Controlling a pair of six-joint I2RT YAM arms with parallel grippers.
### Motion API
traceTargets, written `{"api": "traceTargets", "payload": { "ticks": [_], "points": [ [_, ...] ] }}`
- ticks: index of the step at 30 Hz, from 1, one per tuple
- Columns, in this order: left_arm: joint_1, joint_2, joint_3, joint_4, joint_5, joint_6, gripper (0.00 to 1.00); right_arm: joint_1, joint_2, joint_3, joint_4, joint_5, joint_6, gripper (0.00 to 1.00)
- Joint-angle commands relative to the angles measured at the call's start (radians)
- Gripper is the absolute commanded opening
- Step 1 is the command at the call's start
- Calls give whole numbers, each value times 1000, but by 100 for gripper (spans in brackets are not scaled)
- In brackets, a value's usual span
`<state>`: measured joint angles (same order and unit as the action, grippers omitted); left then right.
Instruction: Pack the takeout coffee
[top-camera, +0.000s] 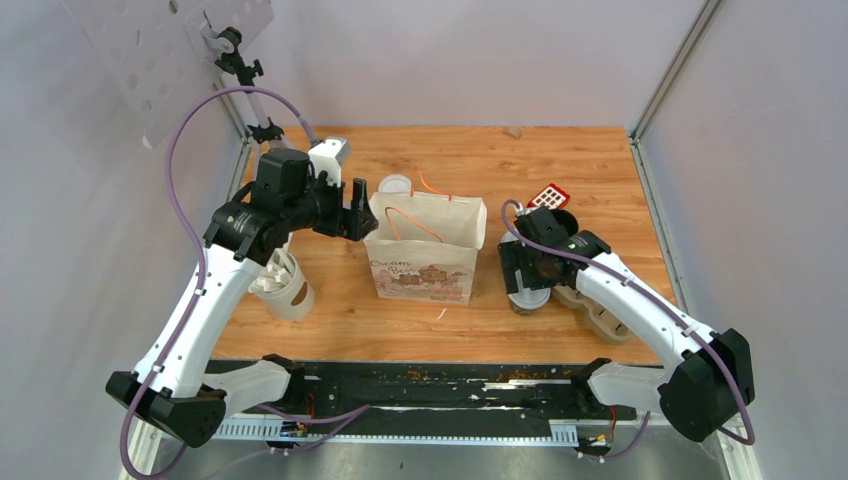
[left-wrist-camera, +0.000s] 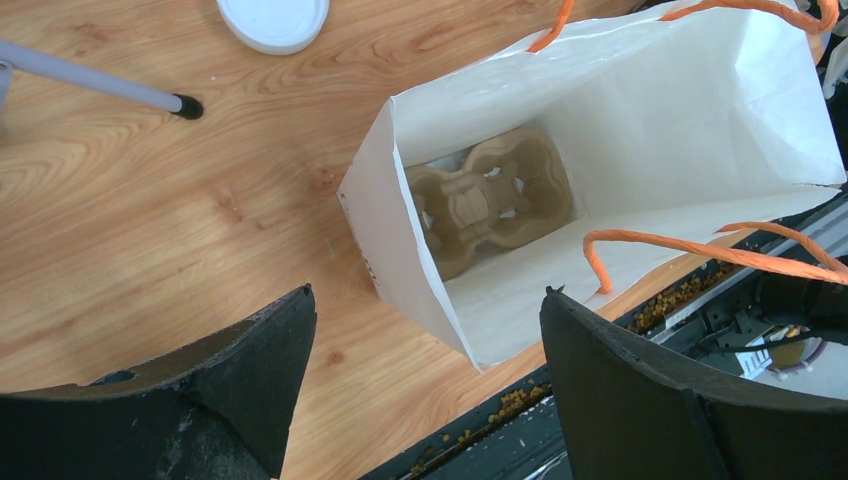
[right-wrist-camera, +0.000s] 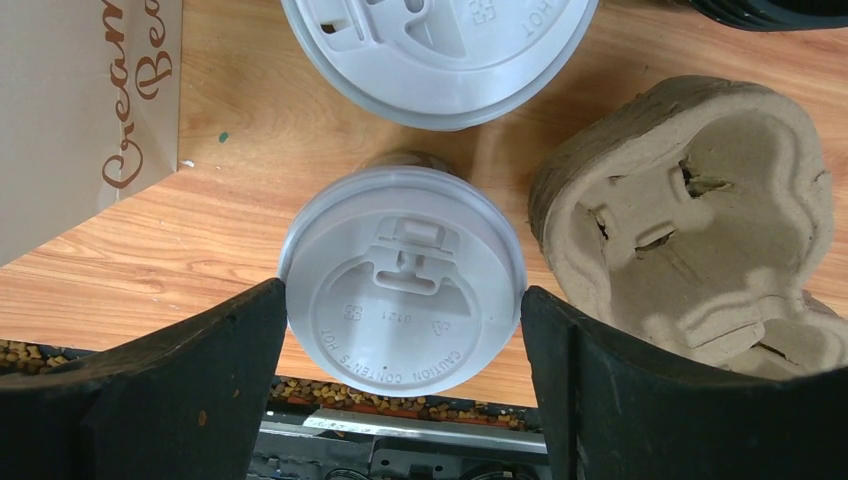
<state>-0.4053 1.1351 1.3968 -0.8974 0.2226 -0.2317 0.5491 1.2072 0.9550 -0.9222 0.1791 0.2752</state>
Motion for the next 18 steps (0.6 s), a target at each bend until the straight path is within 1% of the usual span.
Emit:
{"api": "traceTargets", "payload": {
  "ticks": [1,10,16,18],
  "points": [
    [3,-26,1,22,-5,22,89,13,1,38,13,30,-14,87],
    [3,-29,3,13,-5,23,88,22,7,42,6,46,-5,81],
    [3,-31,13,2,-6,24,87,22,9,45,-1,50,-6,85],
    [3,-33,11,3,-6,22,87,22,9,44,0,50,-6,85]
  ]
}}
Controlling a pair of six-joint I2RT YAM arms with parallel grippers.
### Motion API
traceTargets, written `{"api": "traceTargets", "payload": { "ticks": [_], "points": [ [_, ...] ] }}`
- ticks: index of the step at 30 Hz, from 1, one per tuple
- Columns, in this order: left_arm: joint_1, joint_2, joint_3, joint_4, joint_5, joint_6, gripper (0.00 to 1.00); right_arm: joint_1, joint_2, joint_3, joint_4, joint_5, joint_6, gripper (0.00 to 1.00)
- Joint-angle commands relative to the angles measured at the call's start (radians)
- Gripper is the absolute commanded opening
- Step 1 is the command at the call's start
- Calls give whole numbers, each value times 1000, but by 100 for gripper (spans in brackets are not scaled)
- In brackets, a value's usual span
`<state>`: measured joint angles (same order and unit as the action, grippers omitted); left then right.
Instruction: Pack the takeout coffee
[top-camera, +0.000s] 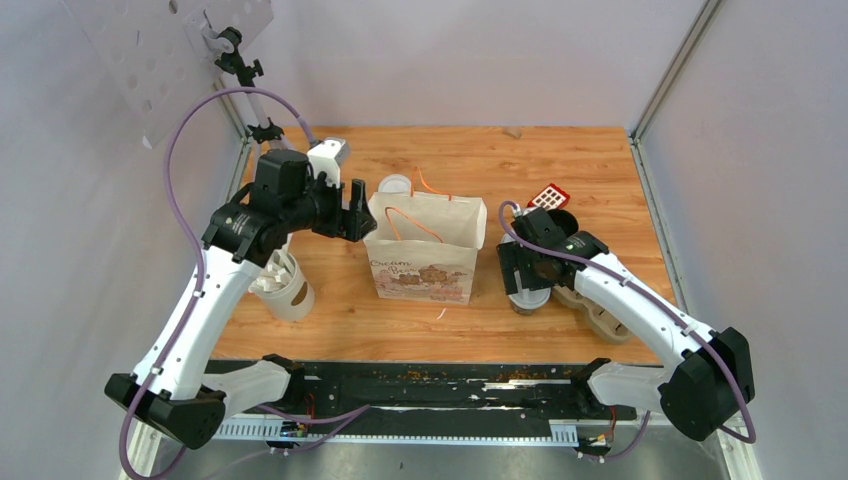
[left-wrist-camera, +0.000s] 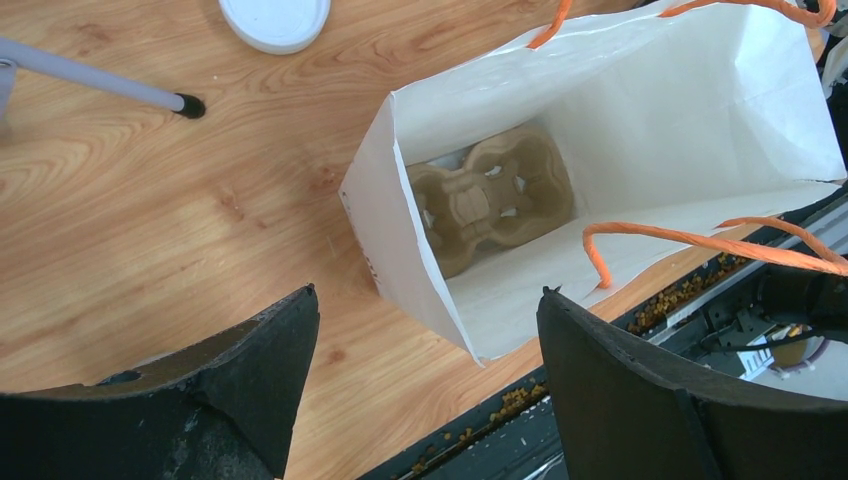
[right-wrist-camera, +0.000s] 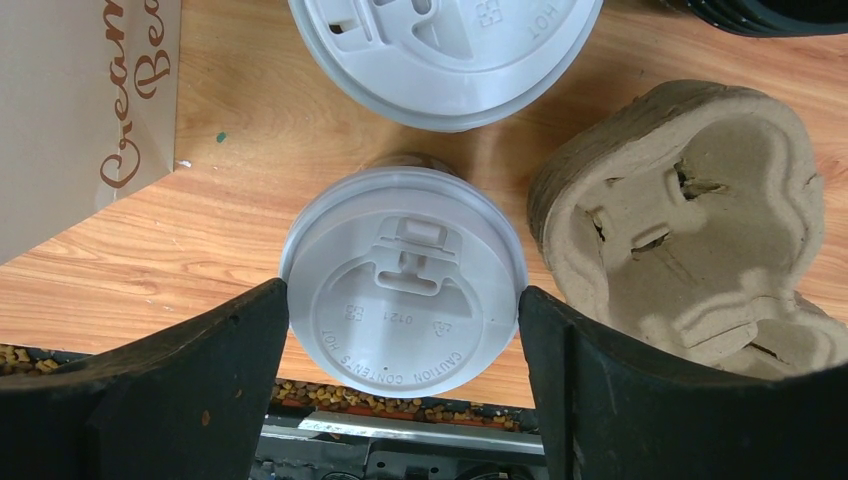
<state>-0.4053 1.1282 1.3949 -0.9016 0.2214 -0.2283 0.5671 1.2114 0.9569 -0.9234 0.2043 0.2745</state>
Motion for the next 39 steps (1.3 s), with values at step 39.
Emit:
{"api": "traceTargets", "payload": {
  "ticks": [39],
  "points": [
    [2,180,99,54,-29,74,62,5,-239,583,26,-129,-87,68]
  ]
}}
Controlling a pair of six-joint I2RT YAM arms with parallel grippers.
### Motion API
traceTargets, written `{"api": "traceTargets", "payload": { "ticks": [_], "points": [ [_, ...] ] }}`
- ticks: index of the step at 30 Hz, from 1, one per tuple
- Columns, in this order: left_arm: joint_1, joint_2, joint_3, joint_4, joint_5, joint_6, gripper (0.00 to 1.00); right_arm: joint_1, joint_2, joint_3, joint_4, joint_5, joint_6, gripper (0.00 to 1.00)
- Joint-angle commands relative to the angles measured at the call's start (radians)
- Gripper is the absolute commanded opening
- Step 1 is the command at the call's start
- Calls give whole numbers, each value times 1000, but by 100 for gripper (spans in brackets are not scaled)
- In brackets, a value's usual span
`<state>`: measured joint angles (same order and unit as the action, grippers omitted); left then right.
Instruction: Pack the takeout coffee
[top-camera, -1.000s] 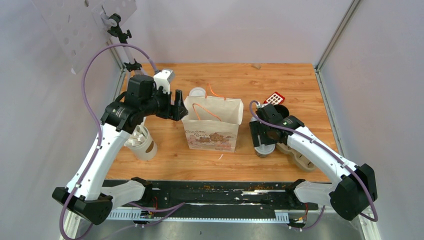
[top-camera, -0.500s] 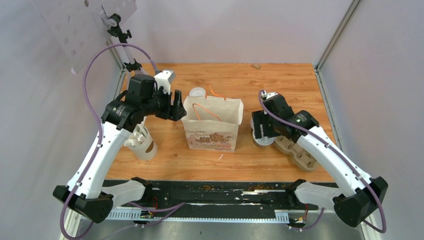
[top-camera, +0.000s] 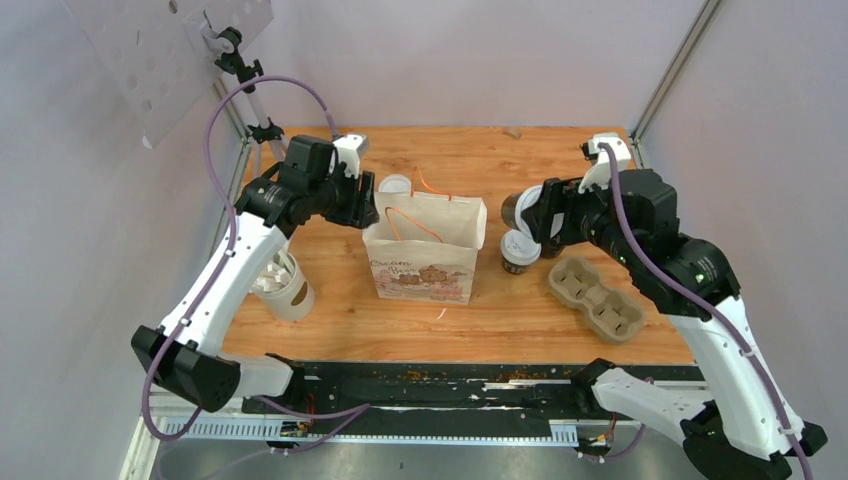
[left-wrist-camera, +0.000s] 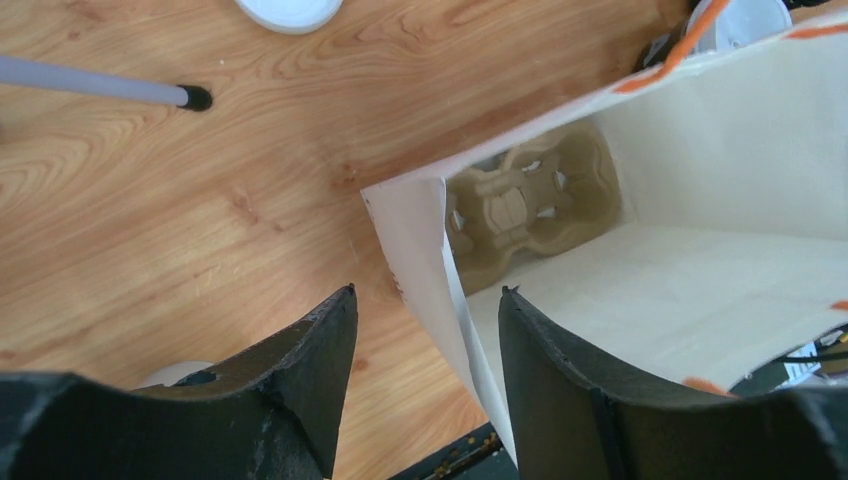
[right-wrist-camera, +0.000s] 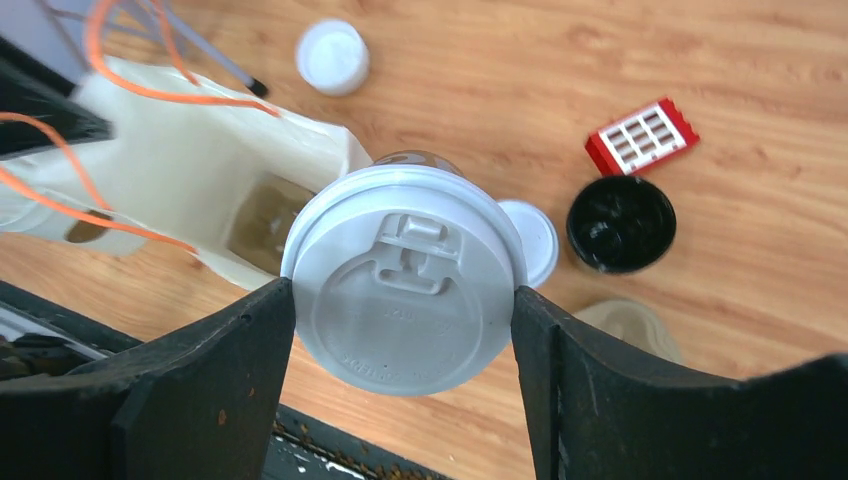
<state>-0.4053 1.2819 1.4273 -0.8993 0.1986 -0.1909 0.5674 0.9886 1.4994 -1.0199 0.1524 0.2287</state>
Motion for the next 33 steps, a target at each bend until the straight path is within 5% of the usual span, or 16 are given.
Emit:
{"api": "traceTargets", "payload": {
  "ticks": [1,5,12,18,33],
  "points": [
    [2,35,69,58,-8,37,61,4,-15,39,146,-100,-43,68],
    [1,62,85,74,-1,43,56,6,-4,31,236,-214,-23,68],
    [-1,49,78,150,77,29,17,14,32,44,323,-327,-18,68],
    [-1,10,33,229,119,25,0,104,76,16,305,-333,-43,68],
    [-1,-128,-125,446,133,-56,0,354,183,31,305,-154,-196,68]
  ]
}}
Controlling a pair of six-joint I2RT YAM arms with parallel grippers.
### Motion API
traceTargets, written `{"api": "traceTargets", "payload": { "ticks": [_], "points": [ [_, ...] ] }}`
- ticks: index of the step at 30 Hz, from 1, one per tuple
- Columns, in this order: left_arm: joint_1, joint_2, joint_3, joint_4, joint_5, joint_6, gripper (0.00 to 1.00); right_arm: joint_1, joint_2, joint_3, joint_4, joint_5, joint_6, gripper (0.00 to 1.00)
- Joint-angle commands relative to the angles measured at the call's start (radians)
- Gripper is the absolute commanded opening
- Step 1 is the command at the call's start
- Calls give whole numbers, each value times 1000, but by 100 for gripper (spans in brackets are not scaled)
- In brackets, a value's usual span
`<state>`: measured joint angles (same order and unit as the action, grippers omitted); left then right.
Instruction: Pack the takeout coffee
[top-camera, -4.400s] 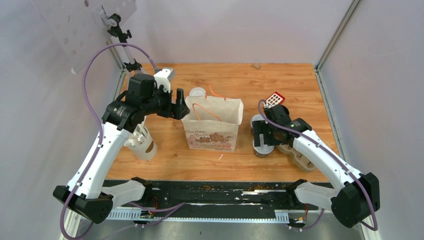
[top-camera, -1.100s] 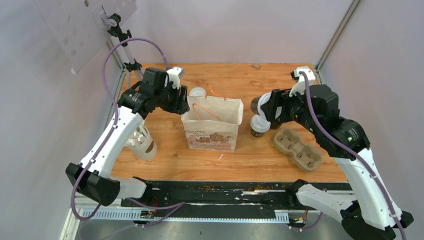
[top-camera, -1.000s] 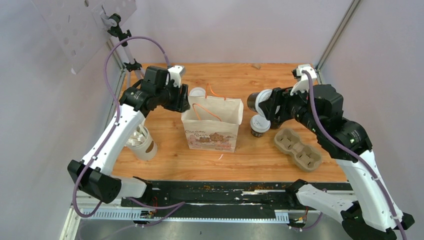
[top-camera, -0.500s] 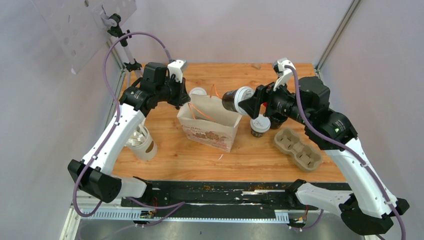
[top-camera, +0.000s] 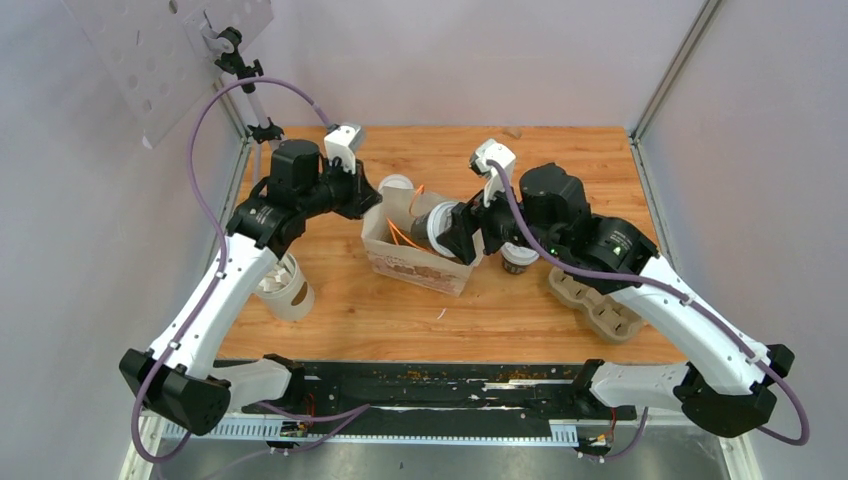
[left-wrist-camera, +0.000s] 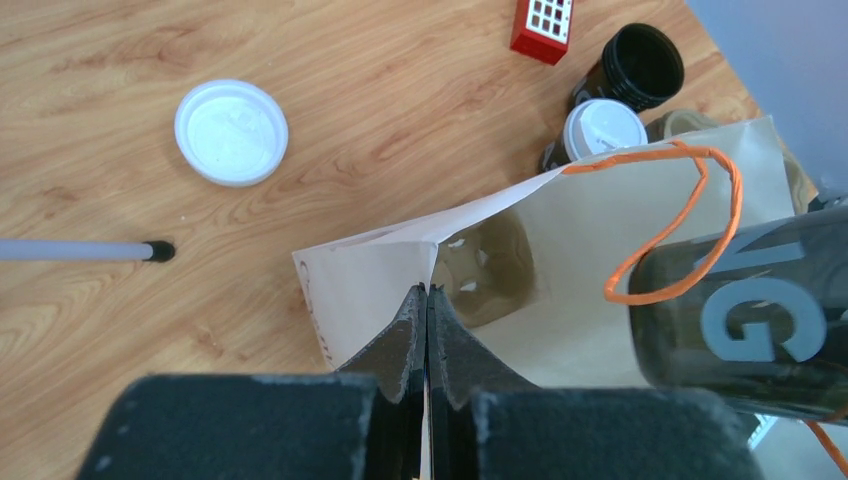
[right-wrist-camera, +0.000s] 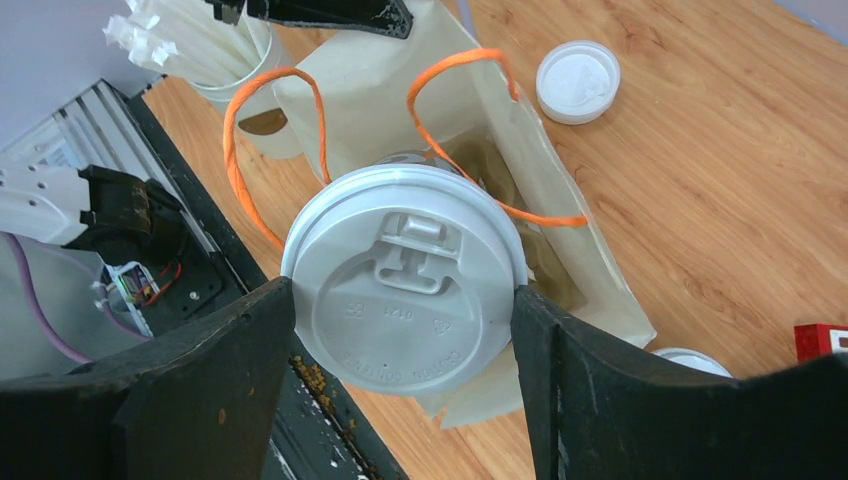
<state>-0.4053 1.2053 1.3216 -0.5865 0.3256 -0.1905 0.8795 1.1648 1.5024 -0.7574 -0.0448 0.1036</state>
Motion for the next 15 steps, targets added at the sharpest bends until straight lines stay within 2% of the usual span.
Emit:
{"api": "traceTargets", "payload": {
  "ticks": [1,6,15],
  "points": [
    [-2,-53,-19,129,-17,-76,0,57,5,35,41,43,-79,68],
    [-1,-42,-16,117,-11,-93,0,110,-6,41,-8,82,-131,68],
    [-1,-111,-121,220,85,-56,0,189,-24,-101,105,265,-354,67]
  ]
}}
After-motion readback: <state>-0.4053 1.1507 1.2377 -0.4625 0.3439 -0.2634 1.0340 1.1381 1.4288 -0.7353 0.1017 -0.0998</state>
